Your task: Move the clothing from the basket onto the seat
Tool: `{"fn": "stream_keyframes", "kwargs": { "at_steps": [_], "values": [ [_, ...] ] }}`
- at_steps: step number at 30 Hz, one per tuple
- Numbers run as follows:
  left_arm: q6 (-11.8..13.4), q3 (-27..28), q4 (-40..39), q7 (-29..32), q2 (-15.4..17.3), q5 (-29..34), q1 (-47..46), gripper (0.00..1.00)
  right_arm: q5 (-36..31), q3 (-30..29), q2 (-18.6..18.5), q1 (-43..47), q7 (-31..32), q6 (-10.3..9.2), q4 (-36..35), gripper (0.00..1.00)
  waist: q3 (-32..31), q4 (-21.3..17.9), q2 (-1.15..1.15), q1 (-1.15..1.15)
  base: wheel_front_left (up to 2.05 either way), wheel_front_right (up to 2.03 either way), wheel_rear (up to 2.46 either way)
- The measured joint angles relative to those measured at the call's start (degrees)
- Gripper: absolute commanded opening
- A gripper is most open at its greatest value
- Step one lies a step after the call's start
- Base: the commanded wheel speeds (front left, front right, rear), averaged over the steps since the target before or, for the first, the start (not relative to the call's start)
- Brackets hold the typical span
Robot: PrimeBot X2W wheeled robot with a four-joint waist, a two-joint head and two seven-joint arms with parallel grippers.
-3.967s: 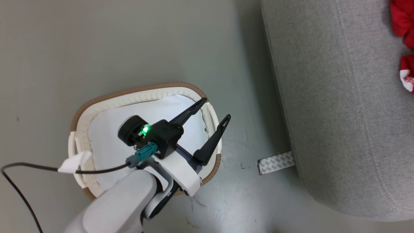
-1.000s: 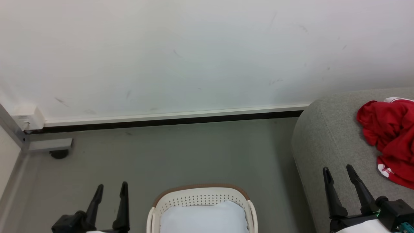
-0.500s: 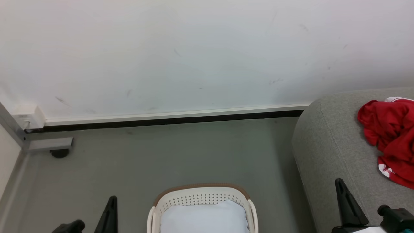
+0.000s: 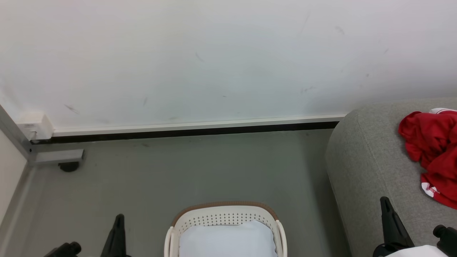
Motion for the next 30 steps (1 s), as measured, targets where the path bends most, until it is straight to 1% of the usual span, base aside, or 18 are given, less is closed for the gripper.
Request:
{"fn": "stream_keyframes", "kwargs": {
  "at_steps": [14,30],
  "values": [
    [-0.01,0.75,-0.32,3.13,0.00,-11.81,-0.98,0.00,10.59,-2.05,0.37,-0.16,3.09,0.00,-0.08,0.00,0.14,0.61,0.00,0.00,0.00,0.00,0.00],
    [-0.02,1.49,-0.59,6.16,0.02,-23.04,-1.89,0.00,20.78,-4.15,0.80,-0.81,6.11,0.00,-0.21,0.00,0.30,1.32,0.00,0.00,0.00,0.00,0.00]
  ]
}}
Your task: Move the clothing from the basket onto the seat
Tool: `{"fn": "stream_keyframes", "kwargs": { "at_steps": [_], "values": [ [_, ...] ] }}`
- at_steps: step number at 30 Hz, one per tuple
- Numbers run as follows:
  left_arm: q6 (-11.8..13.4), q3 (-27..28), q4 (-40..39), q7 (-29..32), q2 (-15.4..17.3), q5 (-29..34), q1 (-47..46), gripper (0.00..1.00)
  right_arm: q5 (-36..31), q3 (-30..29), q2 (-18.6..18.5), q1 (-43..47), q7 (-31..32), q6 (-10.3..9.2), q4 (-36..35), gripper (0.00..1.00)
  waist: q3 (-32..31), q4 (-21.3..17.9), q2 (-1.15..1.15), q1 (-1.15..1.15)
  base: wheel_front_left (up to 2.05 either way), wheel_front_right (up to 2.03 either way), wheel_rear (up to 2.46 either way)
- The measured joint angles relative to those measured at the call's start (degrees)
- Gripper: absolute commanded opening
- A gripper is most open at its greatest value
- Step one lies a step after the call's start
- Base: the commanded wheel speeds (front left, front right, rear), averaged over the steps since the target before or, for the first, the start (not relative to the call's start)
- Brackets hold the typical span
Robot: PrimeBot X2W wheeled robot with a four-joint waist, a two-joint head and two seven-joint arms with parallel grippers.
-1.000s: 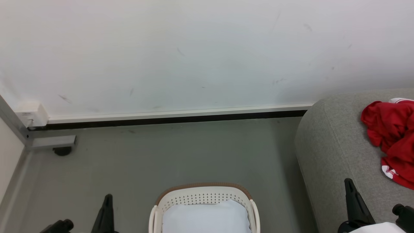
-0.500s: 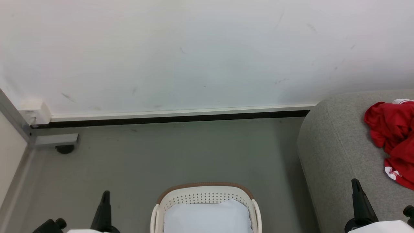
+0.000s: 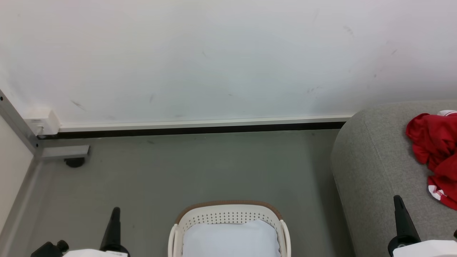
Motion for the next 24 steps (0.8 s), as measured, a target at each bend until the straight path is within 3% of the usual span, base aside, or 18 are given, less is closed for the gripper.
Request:
{"fn": "stream_keyframes", "kwargs": {
  "at_steps": [24],
  "values": [
    [-0.07,0.99,-0.33,3.89,0.04,-14.18,-1.25,0.00,12.36,-2.79,0.81,-0.54,3.66,0.00,-0.19,0.00,0.24,1.05,0.00,0.00,0.00,0.00,0.00]
  ]
}}
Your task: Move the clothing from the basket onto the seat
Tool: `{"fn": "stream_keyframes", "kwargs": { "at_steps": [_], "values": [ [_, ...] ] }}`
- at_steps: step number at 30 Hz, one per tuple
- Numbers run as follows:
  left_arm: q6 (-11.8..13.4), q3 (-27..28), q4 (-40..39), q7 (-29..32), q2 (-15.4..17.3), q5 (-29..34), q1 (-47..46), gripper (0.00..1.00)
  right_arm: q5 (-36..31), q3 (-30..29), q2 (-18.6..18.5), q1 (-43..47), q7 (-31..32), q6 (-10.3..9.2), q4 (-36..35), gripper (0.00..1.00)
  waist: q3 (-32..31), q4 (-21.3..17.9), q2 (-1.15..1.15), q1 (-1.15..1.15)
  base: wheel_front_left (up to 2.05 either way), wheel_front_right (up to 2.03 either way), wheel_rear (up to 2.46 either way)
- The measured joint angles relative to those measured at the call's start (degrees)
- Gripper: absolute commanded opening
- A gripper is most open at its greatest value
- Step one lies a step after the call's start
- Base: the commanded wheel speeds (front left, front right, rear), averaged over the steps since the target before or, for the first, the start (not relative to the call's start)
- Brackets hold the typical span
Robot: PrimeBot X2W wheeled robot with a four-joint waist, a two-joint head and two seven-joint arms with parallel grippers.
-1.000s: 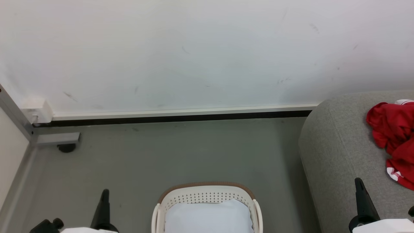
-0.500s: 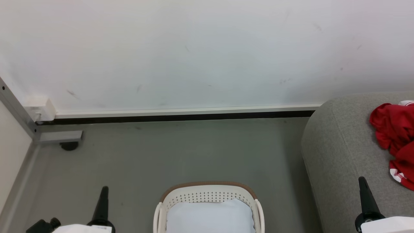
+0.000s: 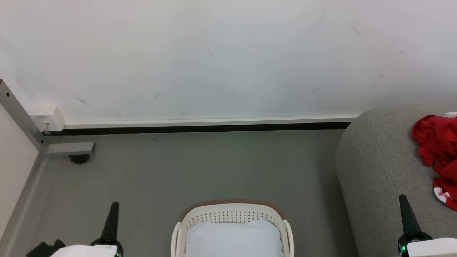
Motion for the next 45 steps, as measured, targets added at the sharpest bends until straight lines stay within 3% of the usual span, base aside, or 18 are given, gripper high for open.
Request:
{"fn": "stream_keyframes", "kwargs": {
  "at_steps": [45],
  "values": [
    [-0.19,1.33,-0.44,5.46,0.15,-20.01,-1.75,0.00,17.63,-3.90,0.92,-1.08,5.42,0.00,-0.32,0.00,0.46,1.98,0.00,0.00,0.00,0.00,0.00]
  ]
}}
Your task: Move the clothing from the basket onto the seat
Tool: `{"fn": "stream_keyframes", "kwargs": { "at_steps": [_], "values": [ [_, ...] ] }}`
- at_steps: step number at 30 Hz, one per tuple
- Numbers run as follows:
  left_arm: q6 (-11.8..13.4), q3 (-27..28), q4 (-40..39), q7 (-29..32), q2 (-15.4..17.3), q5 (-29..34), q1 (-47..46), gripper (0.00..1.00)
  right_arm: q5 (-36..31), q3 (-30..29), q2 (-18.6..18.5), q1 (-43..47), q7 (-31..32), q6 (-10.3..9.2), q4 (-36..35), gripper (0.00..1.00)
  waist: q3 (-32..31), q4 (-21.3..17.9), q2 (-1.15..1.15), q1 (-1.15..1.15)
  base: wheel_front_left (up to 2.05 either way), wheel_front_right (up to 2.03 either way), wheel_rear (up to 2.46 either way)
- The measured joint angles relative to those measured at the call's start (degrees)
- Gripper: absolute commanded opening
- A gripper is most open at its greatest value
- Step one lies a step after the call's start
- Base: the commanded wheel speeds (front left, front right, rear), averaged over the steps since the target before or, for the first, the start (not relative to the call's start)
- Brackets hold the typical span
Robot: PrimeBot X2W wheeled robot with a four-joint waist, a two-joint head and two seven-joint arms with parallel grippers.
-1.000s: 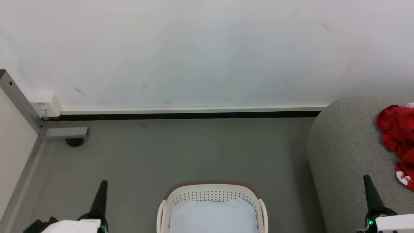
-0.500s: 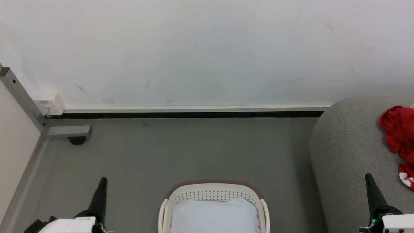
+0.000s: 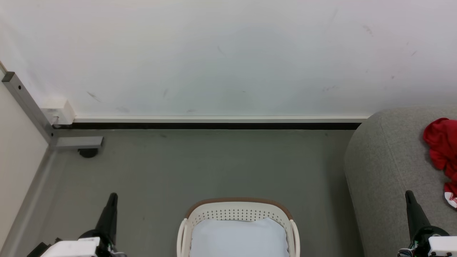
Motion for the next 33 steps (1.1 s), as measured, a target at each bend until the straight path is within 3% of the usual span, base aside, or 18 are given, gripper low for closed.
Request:
{"fn": "stream_keyframes", "kwargs": {
  "at_steps": [33],
  "values": [
    [-0.01,0.20,-0.10,0.56,0.03,-2.21,-0.26,0.00,2.42,-0.59,0.22,-0.09,0.96,0.00,-0.07,0.00,0.07,0.30,0.00,0.00,0.00,0.00,0.00]
  ]
}}
